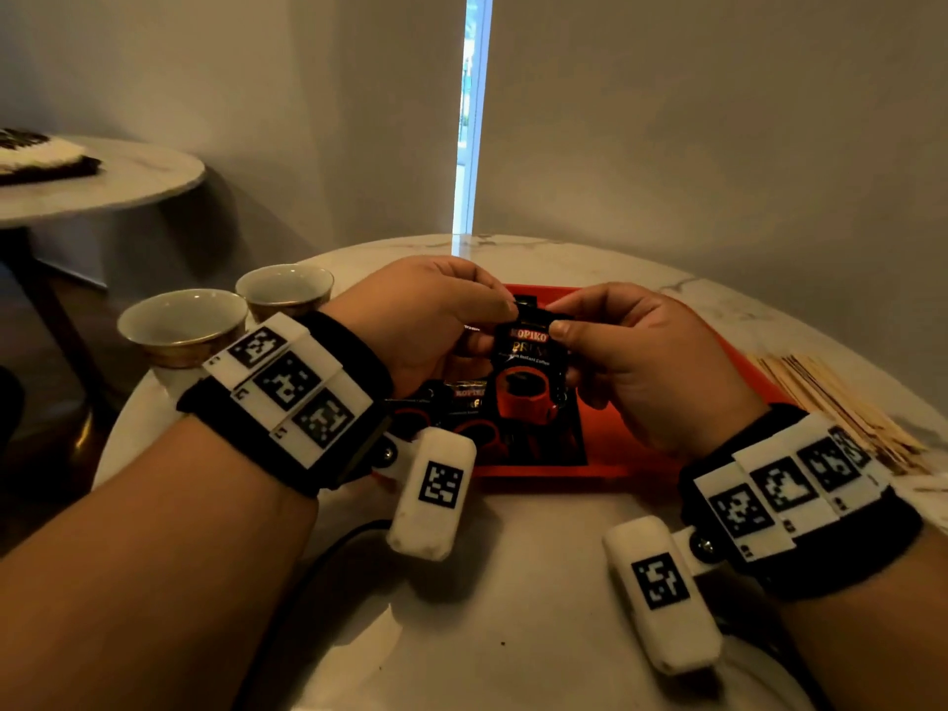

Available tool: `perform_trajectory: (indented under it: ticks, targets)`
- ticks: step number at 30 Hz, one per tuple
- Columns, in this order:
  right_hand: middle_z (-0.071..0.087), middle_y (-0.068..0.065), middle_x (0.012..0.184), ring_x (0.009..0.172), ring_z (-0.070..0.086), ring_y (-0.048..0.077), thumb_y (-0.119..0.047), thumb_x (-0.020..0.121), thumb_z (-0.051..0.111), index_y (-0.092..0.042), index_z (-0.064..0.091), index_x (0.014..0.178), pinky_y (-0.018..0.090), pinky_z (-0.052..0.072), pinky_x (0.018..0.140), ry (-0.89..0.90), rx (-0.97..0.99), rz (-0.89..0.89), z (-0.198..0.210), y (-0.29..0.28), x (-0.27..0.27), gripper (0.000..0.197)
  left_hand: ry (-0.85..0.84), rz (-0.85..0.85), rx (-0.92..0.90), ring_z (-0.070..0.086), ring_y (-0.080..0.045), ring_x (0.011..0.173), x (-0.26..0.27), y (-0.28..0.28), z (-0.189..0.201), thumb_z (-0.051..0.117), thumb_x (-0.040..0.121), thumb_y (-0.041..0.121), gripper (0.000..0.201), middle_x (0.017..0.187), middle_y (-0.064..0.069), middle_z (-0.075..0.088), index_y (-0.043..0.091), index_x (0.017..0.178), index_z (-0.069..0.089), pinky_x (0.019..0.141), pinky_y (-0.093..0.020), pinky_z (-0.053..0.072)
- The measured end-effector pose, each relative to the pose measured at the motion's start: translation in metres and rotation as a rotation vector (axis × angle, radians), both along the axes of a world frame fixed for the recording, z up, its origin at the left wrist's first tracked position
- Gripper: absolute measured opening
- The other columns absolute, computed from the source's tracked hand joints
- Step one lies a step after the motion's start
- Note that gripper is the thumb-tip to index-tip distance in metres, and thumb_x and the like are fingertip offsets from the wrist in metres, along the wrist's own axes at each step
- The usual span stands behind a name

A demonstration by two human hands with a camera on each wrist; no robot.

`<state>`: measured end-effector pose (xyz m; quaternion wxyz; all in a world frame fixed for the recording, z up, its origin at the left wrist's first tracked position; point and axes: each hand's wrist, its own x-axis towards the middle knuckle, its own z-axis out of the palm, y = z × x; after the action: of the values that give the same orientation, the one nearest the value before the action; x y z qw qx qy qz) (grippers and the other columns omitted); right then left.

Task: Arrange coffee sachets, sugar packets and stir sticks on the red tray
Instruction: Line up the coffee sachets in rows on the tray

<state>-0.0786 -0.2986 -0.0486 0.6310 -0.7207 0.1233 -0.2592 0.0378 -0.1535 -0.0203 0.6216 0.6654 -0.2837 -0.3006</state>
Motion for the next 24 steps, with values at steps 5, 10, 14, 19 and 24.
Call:
perform_trajectory:
  ticks: [5,10,14,19,24]
  targets:
    - [0.067,0.006,0.066,0.048,0.056,0.015,0.004,0.089,0.064,-0.008,0.067,0.089,0.024,0.038,0.037,0.033,0.061,-0.007,-0.003,0.001,0.004,0.012,-0.013,0.144,-0.047,0.050,-0.010,0.060,0.008,0.003,0.007,0.063,0.094,0.026,0.013,0.077,0.002,0.058,0.015,0.101,0.063,0.048,-0.022,0.039]
    - [0.066,0.018,0.070,0.055,0.057,0.024,0.003,0.088,0.067,-0.007,0.071,0.090,0.028,0.043,0.042,0.121,0.055,0.051,-0.008,0.006,0.005,0.012,0.047,0.186,-0.091,0.045,-0.010,0.057,0.018,0.012,0.016,0.059,0.093,0.029,0.016,0.078,0.003,0.055,0.018,0.103,0.060,0.046,-0.019,0.031]
    - [0.068,0.018,0.074,0.058,0.060,0.025,0.002,0.087,0.068,-0.008,0.074,0.092,0.028,0.045,0.043,0.188,0.024,0.079,-0.009,0.008,0.007,0.013,0.038,0.203,-0.067,0.046,-0.009,0.056,0.022,0.013,0.014,0.062,0.091,0.030,0.018,0.080,0.004,0.056,0.019,0.105,0.061,0.045,-0.018,0.031]
    - [0.068,0.018,0.070,0.067,0.057,0.033,-0.002,0.088,0.070,-0.013,0.077,0.092,0.030,0.047,0.048,0.244,-0.019,0.077,-0.008,0.012,0.008,0.014,0.073,0.219,-0.068,0.045,-0.009,0.056,0.025,0.014,0.013,0.062,0.091,0.032,0.019,0.081,0.004,0.056,0.019,0.105,0.061,0.043,-0.018,0.031]
    - [0.069,0.020,0.072,0.059,0.056,0.031,-0.004,0.091,0.068,-0.015,0.077,0.096,0.034,0.046,0.055,0.292,0.001,0.098,-0.007,0.014,0.006,0.015,0.080,0.217,-0.068,0.044,-0.009,0.057,0.025,0.012,0.012,0.063,0.090,0.032,0.024,0.081,0.004,0.057,0.018,0.110,0.061,0.042,-0.019,0.031]
